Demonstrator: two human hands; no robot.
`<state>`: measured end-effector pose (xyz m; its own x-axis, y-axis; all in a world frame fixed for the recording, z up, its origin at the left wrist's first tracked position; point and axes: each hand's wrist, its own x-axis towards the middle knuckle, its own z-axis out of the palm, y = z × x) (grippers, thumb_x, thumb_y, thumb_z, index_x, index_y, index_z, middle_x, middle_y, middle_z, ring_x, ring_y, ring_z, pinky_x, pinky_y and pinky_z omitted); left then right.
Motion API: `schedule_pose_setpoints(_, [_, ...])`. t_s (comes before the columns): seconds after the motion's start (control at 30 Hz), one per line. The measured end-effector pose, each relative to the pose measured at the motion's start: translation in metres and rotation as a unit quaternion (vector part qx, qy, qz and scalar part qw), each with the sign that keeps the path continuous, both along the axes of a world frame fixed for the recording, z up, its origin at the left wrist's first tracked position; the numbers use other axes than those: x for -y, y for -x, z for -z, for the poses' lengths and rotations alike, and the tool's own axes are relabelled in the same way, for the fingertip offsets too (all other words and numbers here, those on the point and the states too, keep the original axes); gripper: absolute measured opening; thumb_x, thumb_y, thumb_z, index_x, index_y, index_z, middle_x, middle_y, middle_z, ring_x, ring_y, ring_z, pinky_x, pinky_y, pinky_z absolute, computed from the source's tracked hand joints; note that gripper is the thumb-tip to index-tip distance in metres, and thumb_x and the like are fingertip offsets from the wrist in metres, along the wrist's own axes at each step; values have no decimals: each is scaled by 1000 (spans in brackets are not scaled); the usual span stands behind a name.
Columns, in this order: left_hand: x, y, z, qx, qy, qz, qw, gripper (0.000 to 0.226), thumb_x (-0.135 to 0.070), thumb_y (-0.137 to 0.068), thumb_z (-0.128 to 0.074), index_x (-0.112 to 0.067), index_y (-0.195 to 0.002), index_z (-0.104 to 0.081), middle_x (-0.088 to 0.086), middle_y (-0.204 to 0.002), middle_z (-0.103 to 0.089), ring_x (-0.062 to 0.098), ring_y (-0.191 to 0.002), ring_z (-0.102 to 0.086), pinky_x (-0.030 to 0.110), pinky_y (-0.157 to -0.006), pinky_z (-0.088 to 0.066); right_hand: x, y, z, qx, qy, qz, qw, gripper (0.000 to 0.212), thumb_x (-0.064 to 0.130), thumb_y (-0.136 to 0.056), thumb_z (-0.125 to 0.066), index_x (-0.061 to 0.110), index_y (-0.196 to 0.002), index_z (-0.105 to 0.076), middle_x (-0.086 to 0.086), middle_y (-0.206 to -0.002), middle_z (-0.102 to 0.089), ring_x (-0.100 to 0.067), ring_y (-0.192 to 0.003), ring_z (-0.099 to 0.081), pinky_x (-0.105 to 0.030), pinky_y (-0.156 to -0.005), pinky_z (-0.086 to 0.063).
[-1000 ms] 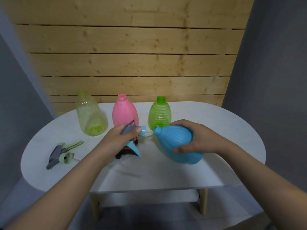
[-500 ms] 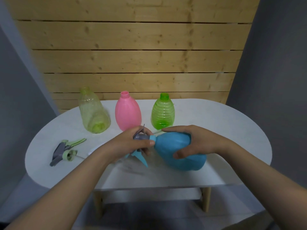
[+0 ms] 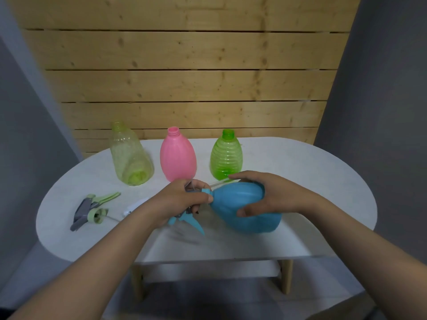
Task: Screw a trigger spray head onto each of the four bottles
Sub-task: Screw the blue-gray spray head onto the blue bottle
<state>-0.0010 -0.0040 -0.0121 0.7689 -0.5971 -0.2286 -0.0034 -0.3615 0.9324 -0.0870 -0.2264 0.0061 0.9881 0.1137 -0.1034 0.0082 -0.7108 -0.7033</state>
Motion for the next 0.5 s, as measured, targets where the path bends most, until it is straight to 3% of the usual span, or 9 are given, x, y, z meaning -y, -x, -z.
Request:
schedule_pose_setpoints(0.13, [-3, -4, 0, -17, 28, -68, 997, 2, -18, -75, -70, -19, -76, -69, 1, -47, -51, 14, -46, -43, 27, -52, -33, 11, 0, 2, 9, -93, 61, 994, 76, 43, -66, -79, 38, -132, -42, 11, -121, -55, -1, -103, -58, -16, -84, -48])
schedule_pose_setpoints(0.23, [-7, -7, 0, -57, 64, -100, 991, 18, -18, -80, -65, -22, -62, -66, 1, -46, -49, 13, -44, -41, 20, -42, -32, 19, 0, 3, -15, -201, 86, 976, 70, 24, -73, -77, 33, -131, -38, 3, -121, -55, -11, -101, -62, -22, -83, -52])
schedule_pose_setpoints(0.37, [-12, -9, -1, -80, 81, -106, 988, 6, -19, -81, -64, -14, -80, -65, 1, -50, -50, 13, -48, -43, 23, -46, -35, 25, 0, 3, -34, -318, 72, 945, 63, 7, -76, -71, 30, -127, -41, 1, -123, -57, -12, -94, -69, -23, -74, -54])
schedule_pose_setpoints(0.5, [-17, -9, -4, -58, 121, -84, 988, 6, -13, -81, -67, -16, -85, -65, 1, -58, -59, 10, -51, -53, 23, -51, -45, 27, 1, -2, -24, -360, 69, 930, 64, 21, -68, -75, 31, -126, -51, -4, -119, -62, -17, -97, -69, -26, -72, -56])
